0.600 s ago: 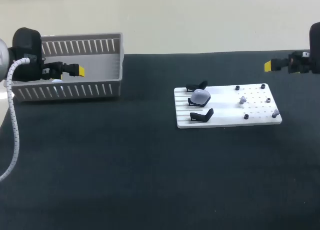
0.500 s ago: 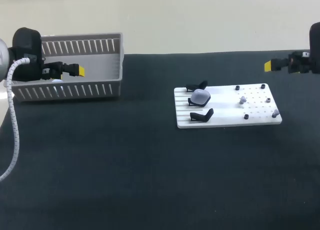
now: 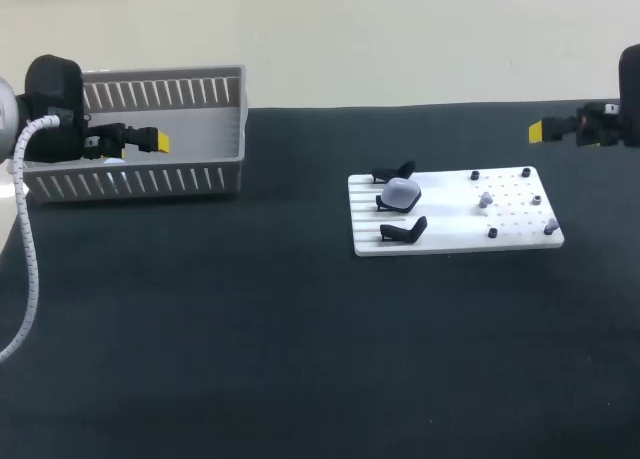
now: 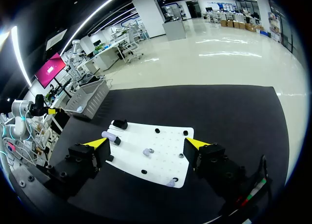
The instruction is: Pick up each earbud case from the left stands, insert the matching earbuds, close the lid, and place the case in the box.
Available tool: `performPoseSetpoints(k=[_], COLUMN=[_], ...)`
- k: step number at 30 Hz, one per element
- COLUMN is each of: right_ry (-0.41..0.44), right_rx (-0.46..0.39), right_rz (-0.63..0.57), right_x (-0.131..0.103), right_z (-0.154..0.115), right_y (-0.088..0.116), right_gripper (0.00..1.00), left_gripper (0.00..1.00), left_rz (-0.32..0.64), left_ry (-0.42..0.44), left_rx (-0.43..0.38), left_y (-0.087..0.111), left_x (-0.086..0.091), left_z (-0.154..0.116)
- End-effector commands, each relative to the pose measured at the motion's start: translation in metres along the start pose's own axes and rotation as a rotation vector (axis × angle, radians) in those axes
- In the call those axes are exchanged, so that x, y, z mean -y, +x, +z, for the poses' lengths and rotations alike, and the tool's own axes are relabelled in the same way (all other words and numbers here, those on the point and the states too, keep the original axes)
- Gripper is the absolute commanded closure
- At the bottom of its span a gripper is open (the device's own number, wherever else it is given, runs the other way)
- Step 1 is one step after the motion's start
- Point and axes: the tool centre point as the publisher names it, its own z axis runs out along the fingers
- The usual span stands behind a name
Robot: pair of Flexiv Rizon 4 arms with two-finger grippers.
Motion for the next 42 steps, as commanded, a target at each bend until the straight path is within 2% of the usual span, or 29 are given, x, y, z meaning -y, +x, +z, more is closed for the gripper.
performPoseSetpoints(k=[1, 5, 9, 18, 34, 38, 42], right_ry=[0.002, 0.002, 0.002, 0.002, 0.002, 0.002, 0.002], right_rx=[-0.001, -0.001, -0.001, -0.001, -0.001, -0.001, -0.001], right_rz=[0.000, 0.000, 0.000, 0.000, 0.000, 0.000, 0.000], right_x=[0.000, 0.000, 0.000, 0.000, 0.000, 0.000, 0.000], right_z=[0.000, 0.000, 0.000, 0.000, 0.000, 0.000, 0.000], right_y=[0.000, 0.000, 0.000, 0.000, 0.000, 0.000, 0.000], right_gripper=[0.00, 0.00, 0.00, 0.00, 0.00, 0.00, 0.00], left_gripper=[0.00, 0.00, 0.00, 0.00, 0.00, 0.00, 0.00], left_rz=[0.025, 0.087, 0.164, 0.393, 0.739, 0.800, 0.815], left_ry=[0.055, 0.114, 0.222, 0.391, 0.559, 0.568, 0.599], left_rx=[-0.021, -0.021, -0.014, 0.004, -0.012, -0.027, -0.038], left_y=[-0.003, -0.003, -0.004, -0.013, -0.012, -0.012, -0.009], left_x=[0.003, 0.012, 0.021, 0.057, 0.114, 0.126, 0.133], left_z=[0.002, 0.007, 0.018, 0.032, 0.082, 0.097, 0.112])
